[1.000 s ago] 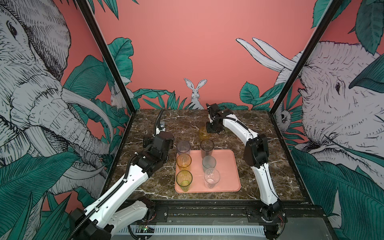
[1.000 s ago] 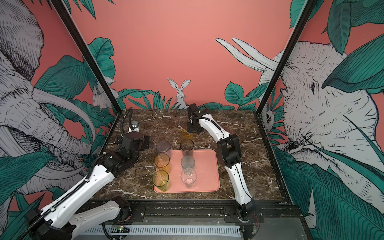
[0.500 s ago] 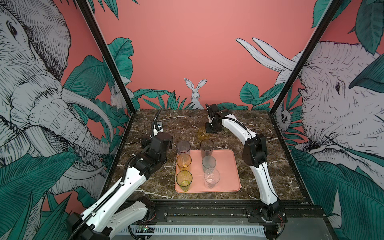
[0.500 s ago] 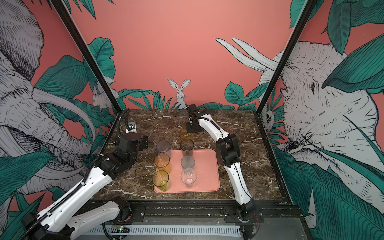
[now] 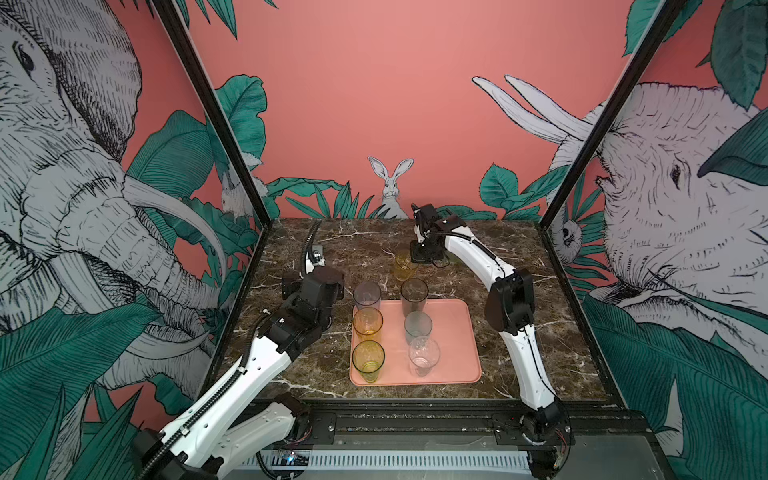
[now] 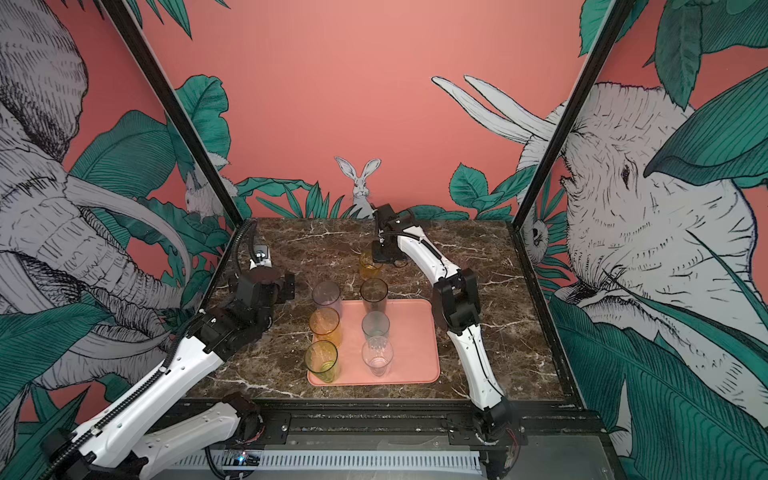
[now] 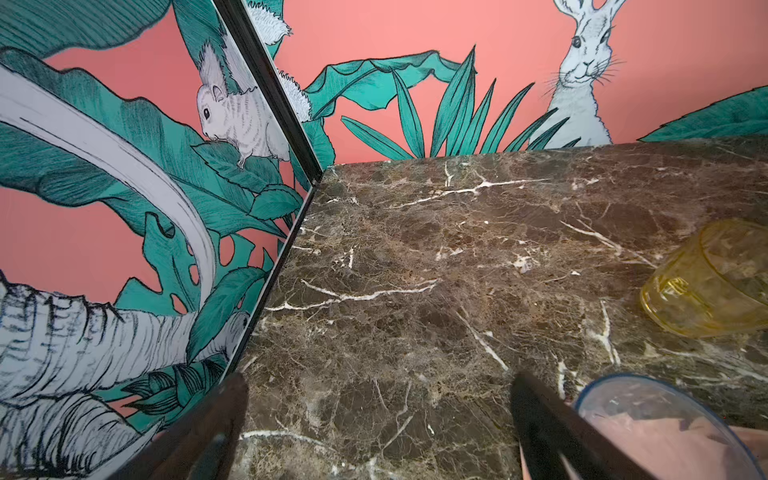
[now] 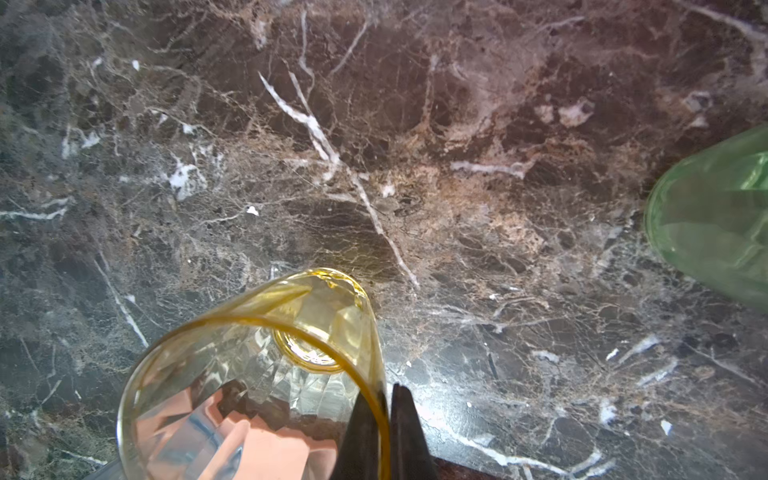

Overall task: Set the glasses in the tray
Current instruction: 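Lift the yellow glass and carry it toward the tray's far corner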

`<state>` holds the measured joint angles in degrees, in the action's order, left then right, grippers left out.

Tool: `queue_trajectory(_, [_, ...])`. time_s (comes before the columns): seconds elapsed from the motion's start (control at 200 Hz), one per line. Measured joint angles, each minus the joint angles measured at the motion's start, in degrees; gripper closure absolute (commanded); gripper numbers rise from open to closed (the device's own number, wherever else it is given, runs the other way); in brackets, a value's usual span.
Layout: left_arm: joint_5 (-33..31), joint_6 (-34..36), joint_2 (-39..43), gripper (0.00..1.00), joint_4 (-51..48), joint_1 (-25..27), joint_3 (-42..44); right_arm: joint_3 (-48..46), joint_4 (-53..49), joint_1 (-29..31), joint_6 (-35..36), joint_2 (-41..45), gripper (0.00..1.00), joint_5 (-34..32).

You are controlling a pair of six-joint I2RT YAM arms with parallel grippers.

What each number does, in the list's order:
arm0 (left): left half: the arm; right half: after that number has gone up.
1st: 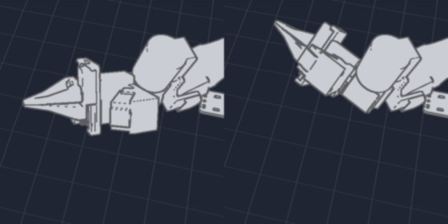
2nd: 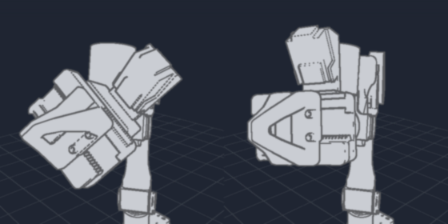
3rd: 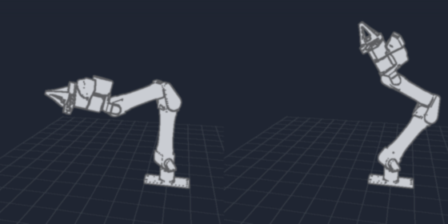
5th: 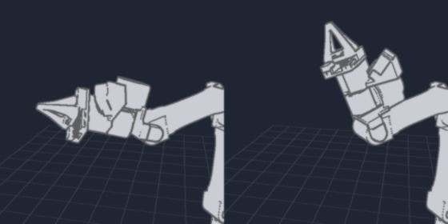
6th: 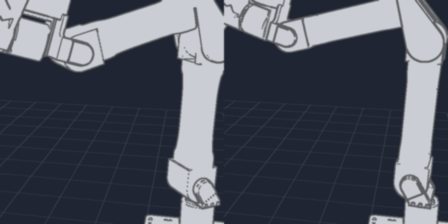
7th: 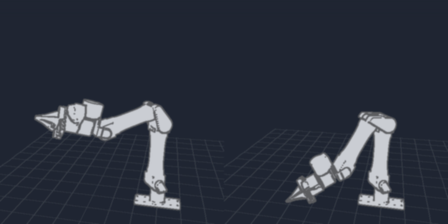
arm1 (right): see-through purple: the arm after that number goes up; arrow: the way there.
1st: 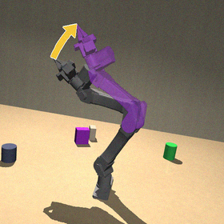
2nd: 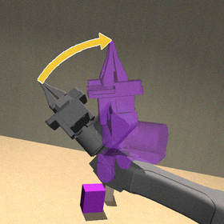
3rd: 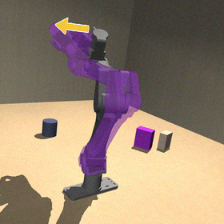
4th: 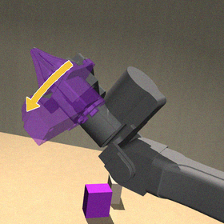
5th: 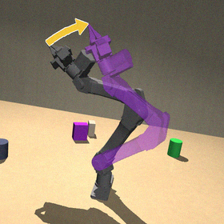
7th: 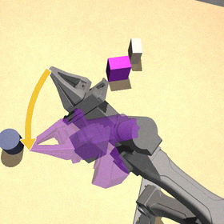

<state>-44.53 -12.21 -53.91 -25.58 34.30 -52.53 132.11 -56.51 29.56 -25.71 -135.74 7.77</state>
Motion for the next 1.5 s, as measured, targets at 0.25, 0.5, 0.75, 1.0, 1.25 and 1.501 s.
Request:
queue_trajectory(0.25, [0.2, -0.3, 0.0, 0.01, 0.0, 0.0, 0.0, 0.9, -1.8, 0.0, 0.7, 0.8, 1.00, -0.5])
queue_trajectory(0.5, [0.7, -0.9, 0.0, 0.01, -0.2, 0.0, 0.0, 0.9, -3.8, 0.0, 2.2, 4.7, 1.00, -1.9])
queue_trajectory(0.75, [0.9, -1.3, 0.5, 0.01, -0.3, 0.0, 0.0, 0.5, -5.5, -0.4, 3.5, 10.8, 1.00, -4.0])
queue_trajectory(1.0, [1.4, -1.6, 0.6, 0.01, -0.4, 0.0, 0.0, -4.5, -5.7, -0.9, 4.5, 17.3, 1.00, -5.7])
queue_trajectory(1.25, [1.9, -2.2, 1.3, 0.01, -0.9, 0.0, 0.3, -11.6, -5.4, -1.2, 4.7, 22.1, 1.00, -6.6])
queue_trajectory(1.501, [2.3, -2.7, 1.4, 0.01, -1.0, 0.0, 0.5, -19.2, -4.5, -1.3, 4.7, 26.7, 1.00, -7.5])
